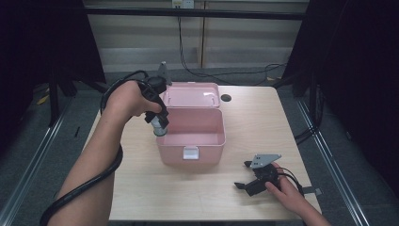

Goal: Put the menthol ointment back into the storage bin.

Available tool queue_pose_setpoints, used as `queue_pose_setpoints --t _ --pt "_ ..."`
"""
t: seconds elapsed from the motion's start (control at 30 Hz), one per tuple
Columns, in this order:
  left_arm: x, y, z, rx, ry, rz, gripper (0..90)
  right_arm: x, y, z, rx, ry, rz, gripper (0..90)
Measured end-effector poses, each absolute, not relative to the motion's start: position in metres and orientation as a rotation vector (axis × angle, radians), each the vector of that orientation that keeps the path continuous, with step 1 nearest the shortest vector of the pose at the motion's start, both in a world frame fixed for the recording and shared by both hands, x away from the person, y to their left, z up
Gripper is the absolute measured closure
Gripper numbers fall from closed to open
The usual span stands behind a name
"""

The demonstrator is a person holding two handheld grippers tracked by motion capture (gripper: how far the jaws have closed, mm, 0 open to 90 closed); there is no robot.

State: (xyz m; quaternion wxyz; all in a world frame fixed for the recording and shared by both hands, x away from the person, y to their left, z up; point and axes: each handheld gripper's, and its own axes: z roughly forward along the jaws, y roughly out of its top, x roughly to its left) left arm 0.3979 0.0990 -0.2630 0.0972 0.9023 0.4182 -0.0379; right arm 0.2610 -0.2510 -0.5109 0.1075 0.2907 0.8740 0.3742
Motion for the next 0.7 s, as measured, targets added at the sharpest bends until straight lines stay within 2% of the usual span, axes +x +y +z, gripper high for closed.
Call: queue_pose_setpoints --t 0.7 --pt "0.423 0.065 -0.282 2.67 1.26 -0.084 50.1 0.261 -0.251 -0.511 0.856 2.573 1.101 8.5"
